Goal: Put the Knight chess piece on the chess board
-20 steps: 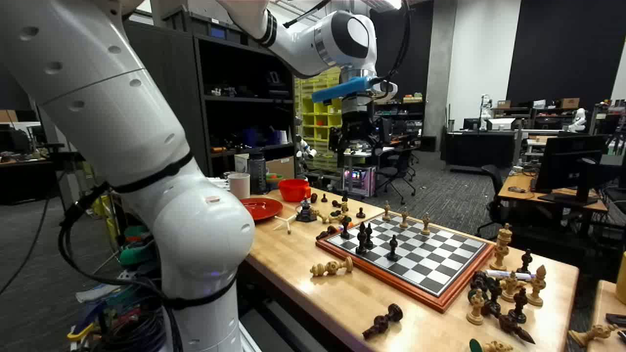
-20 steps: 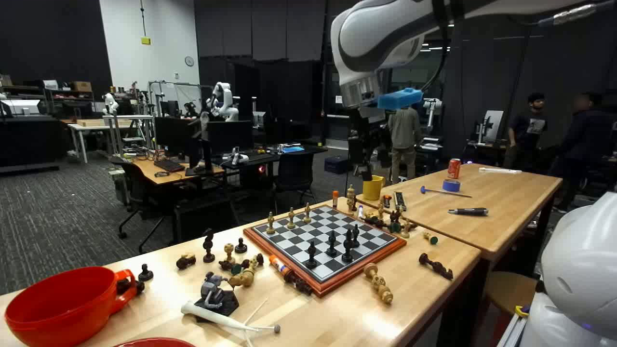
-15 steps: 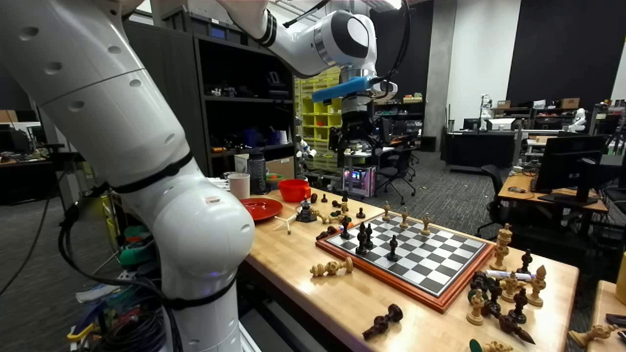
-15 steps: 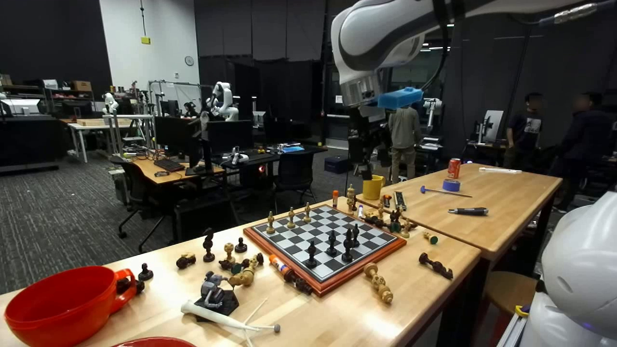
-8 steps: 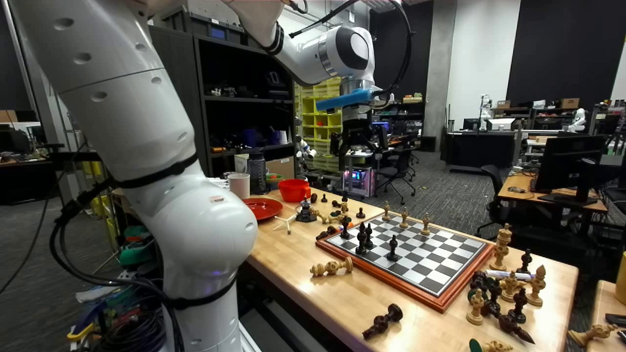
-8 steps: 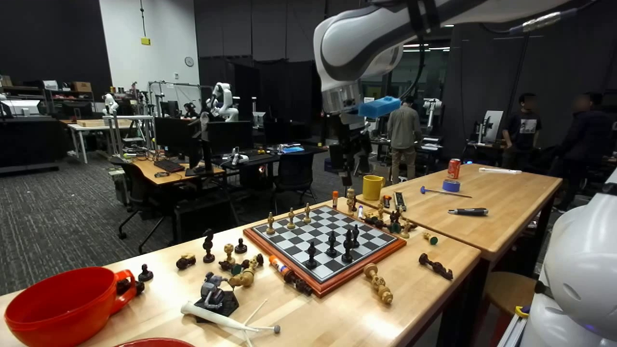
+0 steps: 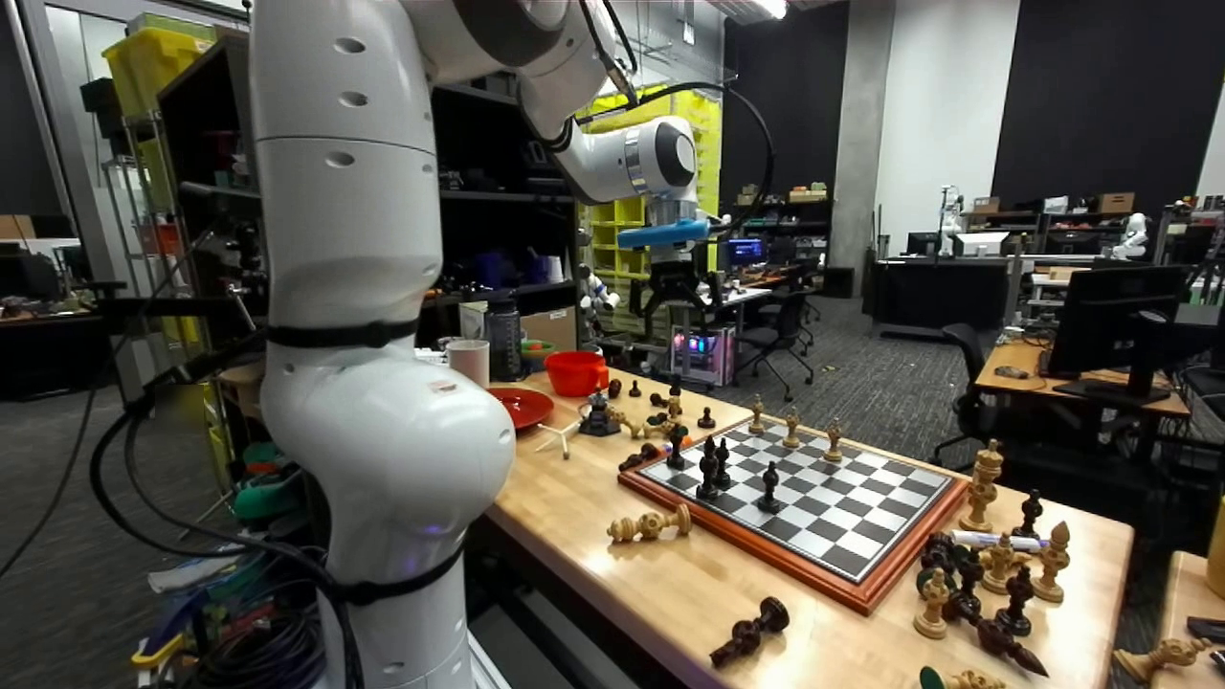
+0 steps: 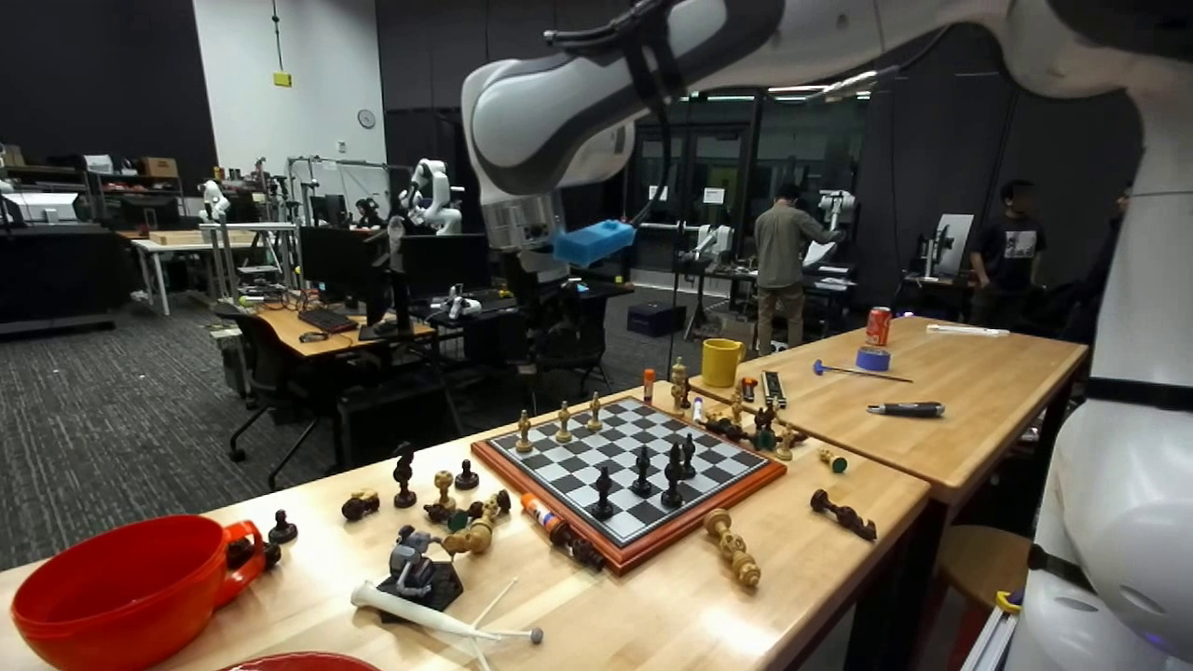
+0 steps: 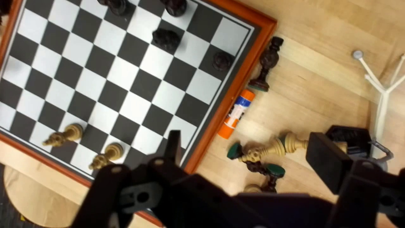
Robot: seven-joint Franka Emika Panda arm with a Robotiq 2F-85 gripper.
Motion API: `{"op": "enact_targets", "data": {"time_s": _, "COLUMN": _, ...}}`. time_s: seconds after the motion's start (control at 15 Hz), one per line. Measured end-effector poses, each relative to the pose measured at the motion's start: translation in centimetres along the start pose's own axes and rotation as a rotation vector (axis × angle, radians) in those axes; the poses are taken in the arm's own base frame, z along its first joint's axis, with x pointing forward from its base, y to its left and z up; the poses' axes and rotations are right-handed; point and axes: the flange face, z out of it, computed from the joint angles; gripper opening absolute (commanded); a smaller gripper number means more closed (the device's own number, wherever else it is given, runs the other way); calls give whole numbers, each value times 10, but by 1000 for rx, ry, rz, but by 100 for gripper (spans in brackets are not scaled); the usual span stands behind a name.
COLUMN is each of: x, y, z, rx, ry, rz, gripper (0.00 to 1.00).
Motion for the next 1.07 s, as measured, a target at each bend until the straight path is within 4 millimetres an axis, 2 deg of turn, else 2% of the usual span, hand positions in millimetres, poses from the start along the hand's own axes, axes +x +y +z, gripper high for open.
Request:
{"op": "enact_targets", "data": {"time_s": 0.2, "x": 19, "y": -7, "z": 3, "rx": 7, "ry": 1, "rz": -20, "gripper": 100}}
{"op": "enact_targets", "data": {"time_s": 0.4, "x": 19, "y": -2, "z": 1, "rx": 8, "ry": 5, "rz": -19, "gripper": 100}}
{"op": "enact_targets", "data": {"time_s": 0.67, "x": 28, "y": -7, "z": 3, "rx": 12, "ry": 16, "rz": -53, "gripper": 100}}
{"op": "enact_targets", "data": {"time_s": 0.8, "x": 46, "y": -13, "z": 2, "rx": 17, "ry": 35, "rz": -106, "gripper": 100}}
{"op": "enact_targets", "data": {"time_s": 1.07, "x": 95, "y": -28, "z": 5, "rx": 38, "ry": 65, "rz": -205, "gripper": 100}}
